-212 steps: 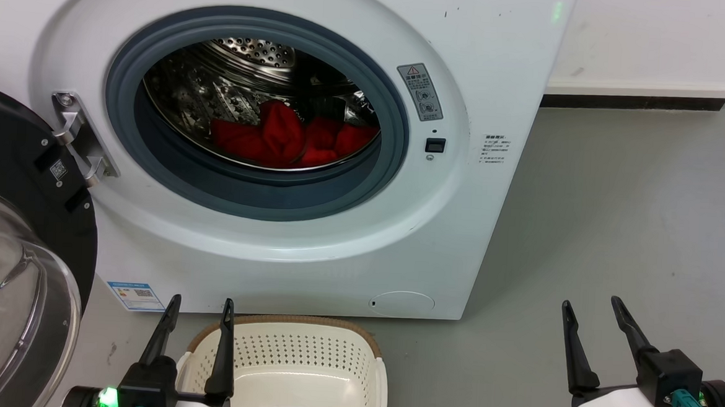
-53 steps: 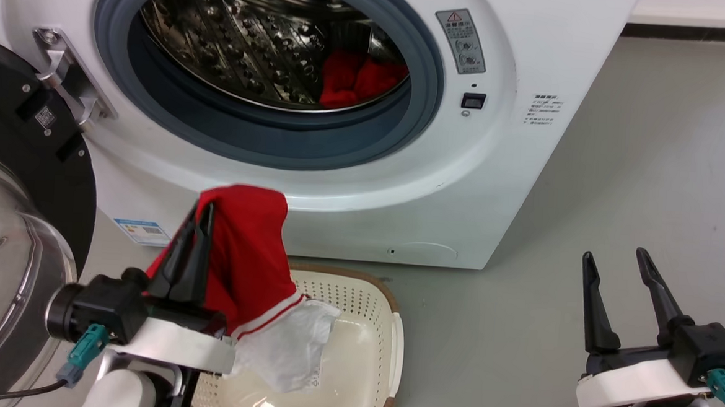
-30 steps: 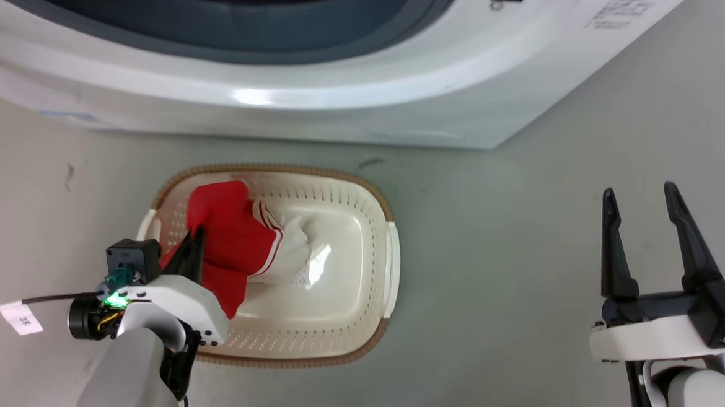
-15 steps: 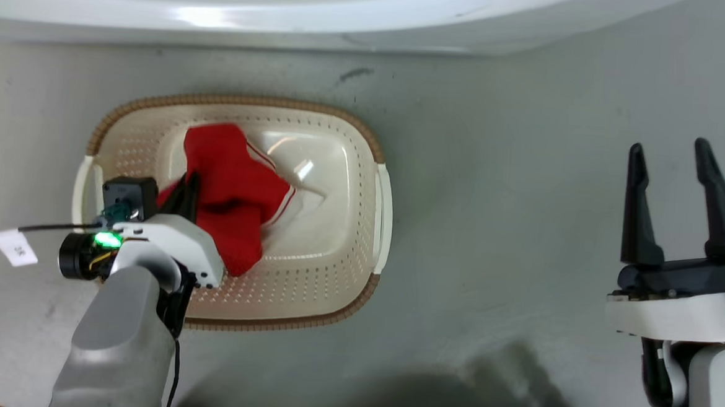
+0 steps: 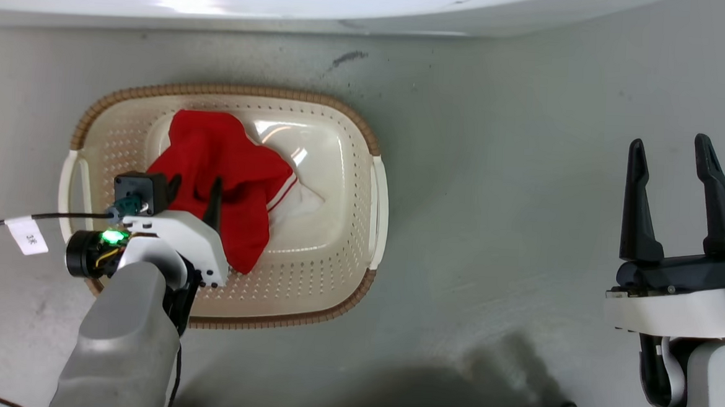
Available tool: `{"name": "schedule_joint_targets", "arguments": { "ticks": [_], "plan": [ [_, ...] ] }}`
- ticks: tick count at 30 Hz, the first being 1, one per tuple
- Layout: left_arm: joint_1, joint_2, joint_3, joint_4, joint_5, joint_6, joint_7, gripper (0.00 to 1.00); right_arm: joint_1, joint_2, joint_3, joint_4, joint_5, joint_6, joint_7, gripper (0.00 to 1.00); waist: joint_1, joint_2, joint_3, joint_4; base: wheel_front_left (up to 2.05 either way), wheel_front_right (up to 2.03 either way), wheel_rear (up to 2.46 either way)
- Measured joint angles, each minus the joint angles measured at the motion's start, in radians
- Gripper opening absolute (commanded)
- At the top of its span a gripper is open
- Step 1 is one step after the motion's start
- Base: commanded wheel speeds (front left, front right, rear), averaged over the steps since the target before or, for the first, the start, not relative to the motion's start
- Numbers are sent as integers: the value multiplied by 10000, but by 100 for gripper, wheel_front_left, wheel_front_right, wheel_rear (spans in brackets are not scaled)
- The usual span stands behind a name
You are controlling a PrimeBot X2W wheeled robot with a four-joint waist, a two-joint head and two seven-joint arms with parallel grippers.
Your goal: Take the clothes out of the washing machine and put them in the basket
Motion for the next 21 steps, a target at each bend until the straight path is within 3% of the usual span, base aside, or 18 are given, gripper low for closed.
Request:
{"name": "schedule_joint_targets", "arguments": {
  "ticks": [14,18,21],
  "plan": [
    [2156,-29,-328,-2211,278,-15,0,100,124,2,151,765,0,-2,0,100,-2,0,-2268,97,0,0,0],
    [2765,-100,-464,-3083,-362,-19,0,100,332,-4,42,1003,21,-2,0,100,-3,0,-3057,207,0,0,0],
    [3142,159,-1166,-3758,-610,-19,0,100,489,4,199,1162,27,-2,-2,100,-3,0,-3608,274,0,0,0]
  ]
}}
